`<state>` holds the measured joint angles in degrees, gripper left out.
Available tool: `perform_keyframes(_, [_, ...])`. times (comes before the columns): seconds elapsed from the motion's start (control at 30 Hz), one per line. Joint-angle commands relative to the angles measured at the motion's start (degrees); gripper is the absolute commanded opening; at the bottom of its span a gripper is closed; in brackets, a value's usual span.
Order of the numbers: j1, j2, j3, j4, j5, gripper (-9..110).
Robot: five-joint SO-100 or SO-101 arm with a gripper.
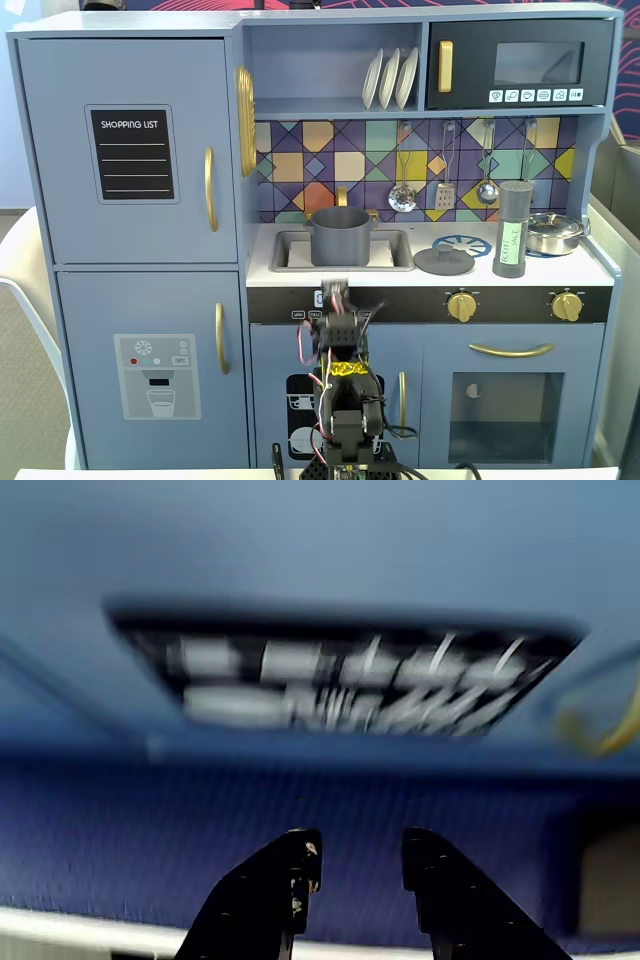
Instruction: Put salt in the gray recipient
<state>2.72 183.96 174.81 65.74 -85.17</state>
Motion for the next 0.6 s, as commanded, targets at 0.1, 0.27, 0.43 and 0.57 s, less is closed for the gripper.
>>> perform_keyframes(0.1, [-3.08,0.53,3.78,4.39,2.29,2])
perform_keyframes(0.27, [-2.11,0.53,3.78,10.28,-2.64,1])
perform_keyframes(0.43, [-2.11,0.53,3.78,10.28,-2.64,1])
perform_keyframes(0.57, [-2.37,0.53,3.78,10.28,-2.64,2])
